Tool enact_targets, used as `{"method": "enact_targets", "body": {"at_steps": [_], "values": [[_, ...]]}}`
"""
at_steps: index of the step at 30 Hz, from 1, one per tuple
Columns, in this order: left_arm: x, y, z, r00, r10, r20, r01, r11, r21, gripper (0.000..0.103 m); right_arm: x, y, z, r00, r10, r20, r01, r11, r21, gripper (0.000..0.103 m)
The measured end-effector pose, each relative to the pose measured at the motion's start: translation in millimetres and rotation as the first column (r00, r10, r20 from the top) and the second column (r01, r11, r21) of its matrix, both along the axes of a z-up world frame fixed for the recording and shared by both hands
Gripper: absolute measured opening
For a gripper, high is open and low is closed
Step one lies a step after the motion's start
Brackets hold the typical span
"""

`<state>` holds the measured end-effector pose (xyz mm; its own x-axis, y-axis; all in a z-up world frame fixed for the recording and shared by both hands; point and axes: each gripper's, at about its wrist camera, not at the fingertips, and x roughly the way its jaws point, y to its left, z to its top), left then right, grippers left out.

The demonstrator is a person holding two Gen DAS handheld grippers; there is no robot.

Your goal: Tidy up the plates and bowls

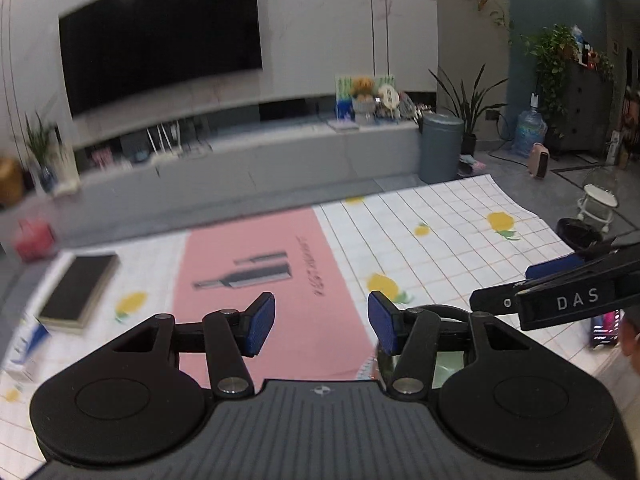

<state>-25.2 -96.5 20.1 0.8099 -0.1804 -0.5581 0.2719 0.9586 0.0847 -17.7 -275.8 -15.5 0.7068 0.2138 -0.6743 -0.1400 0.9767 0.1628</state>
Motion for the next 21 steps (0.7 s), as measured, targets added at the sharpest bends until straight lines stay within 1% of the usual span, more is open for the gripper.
{"method": "enact_targets", "body": {"at_steps": [2,3,4,7,9,12,16,21], "values": [[-10,-1,3,0.999,0.021,0.036,-0.022,1.000,0.018,0.063,-13,8,5,0.999,0.020,0.044,-0.020,1.000,-0.021,0.079],[-13,0,3,0.998,0.036,0.050,-0.037,0.999,0.023,0.063,-19,12,7,0.997,0.032,0.064,-0.030,0.999,-0.028,0.084],[-17,1,2,0.997,0.051,0.056,-0.053,0.998,0.024,0.065,-26,17,8,0.995,0.045,0.084,-0.042,0.998,-0.035,0.086],[-23,8,-2,0.996,0.086,0.038,-0.086,0.996,-0.009,0.065,-44,30,7,0.990,0.072,0.123,-0.065,0.996,-0.060,0.090],[-26,14,-8,0.993,0.122,0.011,-0.121,0.992,-0.028,0.065,-53,38,2,0.990,0.065,0.125,-0.056,0.996,-0.075,0.090],[-29,23,-18,0.984,0.177,-0.032,-0.178,0.983,-0.039,0.065,-63,49,-7,0.991,0.055,0.123,-0.043,0.994,-0.101,0.090],[-37,30,-30,0.976,0.200,-0.089,-0.204,0.978,-0.043,0.065,-71,64,-18,0.991,0.057,0.123,-0.039,0.989,-0.146,0.090],[-44,37,-36,0.969,0.227,-0.095,-0.232,0.972,-0.048,0.065,-71,64,-27,0.995,0.030,0.095,-0.017,0.991,-0.135,0.090]]}}
